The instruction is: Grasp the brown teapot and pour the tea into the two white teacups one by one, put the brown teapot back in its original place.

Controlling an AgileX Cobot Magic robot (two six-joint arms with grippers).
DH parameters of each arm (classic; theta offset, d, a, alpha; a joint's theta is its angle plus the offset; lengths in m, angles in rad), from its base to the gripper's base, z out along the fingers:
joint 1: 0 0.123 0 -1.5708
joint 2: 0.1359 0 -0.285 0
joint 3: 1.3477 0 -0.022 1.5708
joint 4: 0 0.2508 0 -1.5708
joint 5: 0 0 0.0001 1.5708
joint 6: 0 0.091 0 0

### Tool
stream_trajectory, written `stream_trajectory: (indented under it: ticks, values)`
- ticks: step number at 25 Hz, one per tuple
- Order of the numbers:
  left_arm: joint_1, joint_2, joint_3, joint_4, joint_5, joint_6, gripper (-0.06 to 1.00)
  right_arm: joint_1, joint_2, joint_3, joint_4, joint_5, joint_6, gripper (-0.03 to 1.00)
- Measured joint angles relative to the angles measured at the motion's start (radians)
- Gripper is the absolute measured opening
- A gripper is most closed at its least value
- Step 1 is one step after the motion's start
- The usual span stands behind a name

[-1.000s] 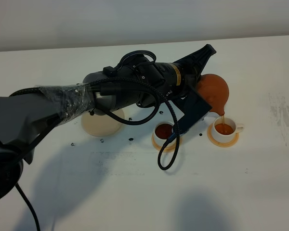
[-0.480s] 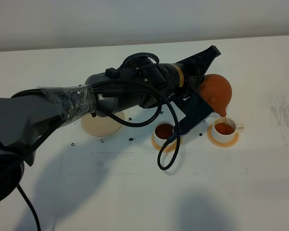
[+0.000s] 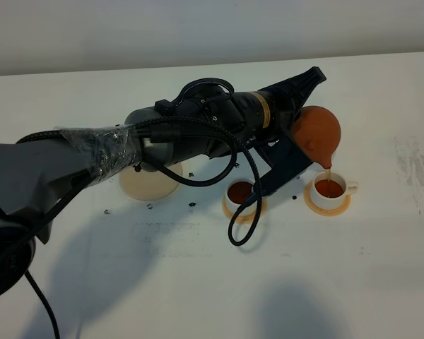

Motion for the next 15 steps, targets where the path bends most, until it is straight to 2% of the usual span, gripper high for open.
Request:
stream_trajectory:
  ticks: [15]
  values:
    - [-0.003,0.0,0.0,0.047,-0.008,0.0,0.11,0.0,0.0,0.0,0.0,0.0,0.0,0.42]
